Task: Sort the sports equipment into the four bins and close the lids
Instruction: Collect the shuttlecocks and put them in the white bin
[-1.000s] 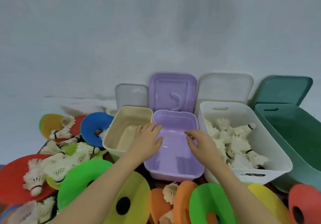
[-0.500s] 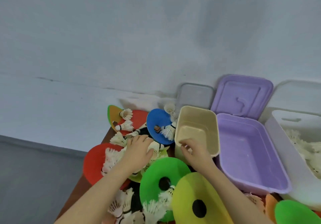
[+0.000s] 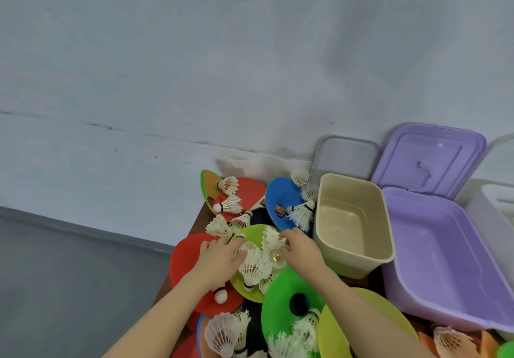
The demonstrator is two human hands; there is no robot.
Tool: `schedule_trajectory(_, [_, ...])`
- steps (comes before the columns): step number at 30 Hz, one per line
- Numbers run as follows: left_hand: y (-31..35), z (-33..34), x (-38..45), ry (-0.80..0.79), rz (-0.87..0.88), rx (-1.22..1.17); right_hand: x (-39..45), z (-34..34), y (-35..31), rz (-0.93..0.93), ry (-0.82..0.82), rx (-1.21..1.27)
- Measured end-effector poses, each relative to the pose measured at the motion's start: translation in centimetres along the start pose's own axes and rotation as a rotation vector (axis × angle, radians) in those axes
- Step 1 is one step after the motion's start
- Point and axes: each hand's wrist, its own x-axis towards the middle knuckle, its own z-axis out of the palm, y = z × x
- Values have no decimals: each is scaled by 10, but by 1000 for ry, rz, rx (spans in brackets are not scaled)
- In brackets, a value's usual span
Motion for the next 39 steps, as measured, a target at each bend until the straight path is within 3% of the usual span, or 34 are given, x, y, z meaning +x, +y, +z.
schedule_trajectory(3, [-2, 2, 8, -13, -17, -62, 1, 1, 4, -6, 72, 9])
schedule_trajectory(8, [2, 0, 18, -37, -36, -138, -6, -16, 7, -87, 374, 176])
schedule_trajectory(12, [3, 2, 16, 86, -2, -181, -14, -34, 12, -94, 481, 309])
schedule_trajectory(15, [6, 6, 11, 177, 35, -120, -19, -41, 22, -76, 500, 385])
schedule_trajectory(20, [11, 15, 8, 181, 78, -119, -25, -43, 33, -94, 468, 408])
schedule_trajectory(29, [41, -7, 1, 604, 184, -349, -44, -69, 50, -196, 519, 460])
schedule_trajectory(33, [83, -28, 6, 760, 272, -370, -56, -92, 75, -242, 573, 451])
schedule_trajectory(39, [186, -36, 23, 796, 390, -383, -82, -143, 143, -225, 670, 430])
